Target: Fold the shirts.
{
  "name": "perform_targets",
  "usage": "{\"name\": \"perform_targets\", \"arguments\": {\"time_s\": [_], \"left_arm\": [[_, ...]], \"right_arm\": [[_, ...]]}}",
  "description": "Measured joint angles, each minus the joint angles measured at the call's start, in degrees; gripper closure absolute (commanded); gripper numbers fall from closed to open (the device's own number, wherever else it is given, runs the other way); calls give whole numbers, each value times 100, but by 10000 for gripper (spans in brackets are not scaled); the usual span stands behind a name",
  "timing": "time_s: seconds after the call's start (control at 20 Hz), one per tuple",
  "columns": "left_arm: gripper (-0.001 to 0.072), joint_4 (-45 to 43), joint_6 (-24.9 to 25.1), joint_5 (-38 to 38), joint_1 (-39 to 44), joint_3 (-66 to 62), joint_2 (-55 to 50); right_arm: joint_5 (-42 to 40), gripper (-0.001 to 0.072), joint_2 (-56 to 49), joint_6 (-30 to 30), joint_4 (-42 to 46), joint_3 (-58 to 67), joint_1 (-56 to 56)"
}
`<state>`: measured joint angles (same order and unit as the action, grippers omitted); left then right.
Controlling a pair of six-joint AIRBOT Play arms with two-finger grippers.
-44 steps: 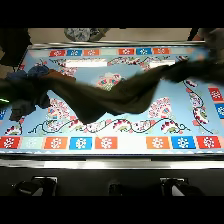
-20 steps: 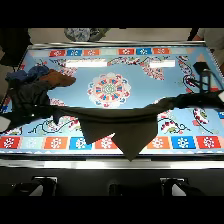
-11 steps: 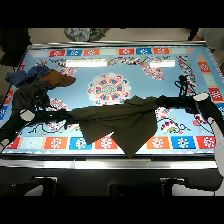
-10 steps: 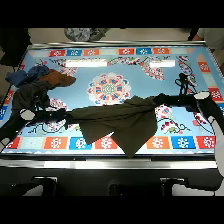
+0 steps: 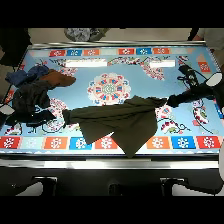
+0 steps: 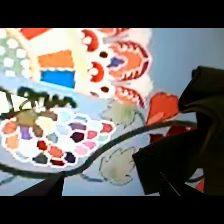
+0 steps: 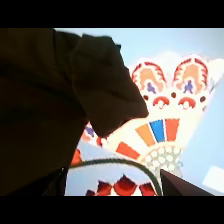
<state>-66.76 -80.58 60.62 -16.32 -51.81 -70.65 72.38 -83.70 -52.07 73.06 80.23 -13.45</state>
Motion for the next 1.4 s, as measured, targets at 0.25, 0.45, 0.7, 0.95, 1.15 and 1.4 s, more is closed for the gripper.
{"name": "perform_targets", "arguments": {"time_s": [0.25, 0.45, 0.7, 0.95, 1.15, 1.4], "left_arm": [[50, 409, 925, 439, 2, 295, -7], [49, 750, 1480, 190, 369, 404, -127], [232, 855, 1683, -428, 791, 435, -555], [674, 807, 1755, -986, 927, 426, -752], [675, 791, 1764, -981, 951, 289, -761], [675, 789, 1768, -822, 962, 98, -599]], "right_arm": [[778, 42, 0, -129, 363, -144, 2], [1091, 41, 0, -131, 455, -348, 2], [1255, 42, 2, -129, 483, -750, 2], [1268, 85, 2, -116, 271, -1211, 0], [892, 96, 2, -107, -431, -1862, 2], [50, 120, -13, -170, -1386, -2660, 13]]}}
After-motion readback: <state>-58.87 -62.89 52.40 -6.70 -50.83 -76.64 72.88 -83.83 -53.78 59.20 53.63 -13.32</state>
